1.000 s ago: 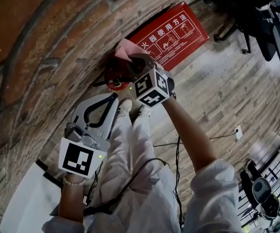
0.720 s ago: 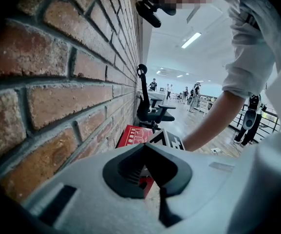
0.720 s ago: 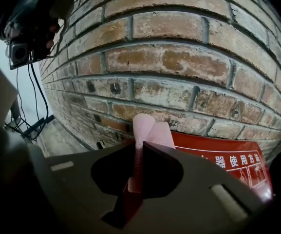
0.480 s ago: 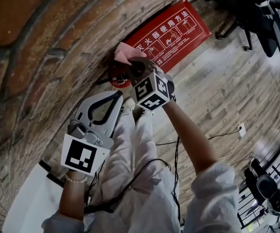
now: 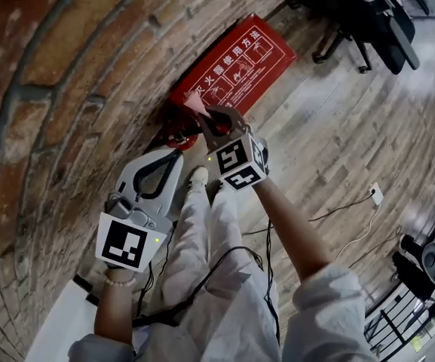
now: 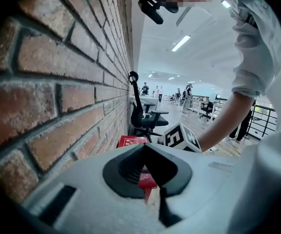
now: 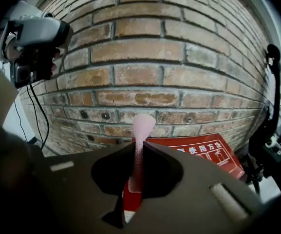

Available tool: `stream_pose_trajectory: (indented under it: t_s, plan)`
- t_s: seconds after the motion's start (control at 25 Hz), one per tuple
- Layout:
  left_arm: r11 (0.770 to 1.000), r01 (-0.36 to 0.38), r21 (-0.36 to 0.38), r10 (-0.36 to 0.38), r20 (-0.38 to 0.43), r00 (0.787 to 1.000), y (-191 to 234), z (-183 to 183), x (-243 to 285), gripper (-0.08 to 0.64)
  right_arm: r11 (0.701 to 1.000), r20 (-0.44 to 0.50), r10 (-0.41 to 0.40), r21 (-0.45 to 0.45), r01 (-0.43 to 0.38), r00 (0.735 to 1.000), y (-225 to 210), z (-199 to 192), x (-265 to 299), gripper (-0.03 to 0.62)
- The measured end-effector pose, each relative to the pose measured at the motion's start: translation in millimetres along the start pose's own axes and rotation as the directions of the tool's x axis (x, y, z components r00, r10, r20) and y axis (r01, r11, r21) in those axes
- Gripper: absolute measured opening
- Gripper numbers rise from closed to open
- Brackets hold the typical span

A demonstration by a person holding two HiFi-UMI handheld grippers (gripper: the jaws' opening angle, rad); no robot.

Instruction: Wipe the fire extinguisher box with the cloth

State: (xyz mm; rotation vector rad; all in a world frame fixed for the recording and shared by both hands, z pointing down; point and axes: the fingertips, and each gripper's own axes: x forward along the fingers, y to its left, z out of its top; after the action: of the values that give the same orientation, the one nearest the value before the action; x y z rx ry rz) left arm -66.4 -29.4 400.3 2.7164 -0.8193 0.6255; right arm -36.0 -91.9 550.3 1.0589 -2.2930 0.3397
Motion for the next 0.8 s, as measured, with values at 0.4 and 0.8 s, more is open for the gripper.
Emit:
stream_pose_trajectory:
  t_s: [0.4, 0.8]
  plan:
    - [0.990, 0.066, 0.122, -0.078, 0.090, 0.993, -30, 97, -10, -0.002, 0.980, 0.080, -0.155, 0.138, 0.143, 0.985, -29, 48, -123, 0.028]
    - [0.960, 0.112, 0.256, -0.154, 0.148, 0.977, -65, 172, -44, -0.002, 0.973, 0.175, -0.226, 0.086, 0.214, 0.958, -26, 113, -241, 0.028]
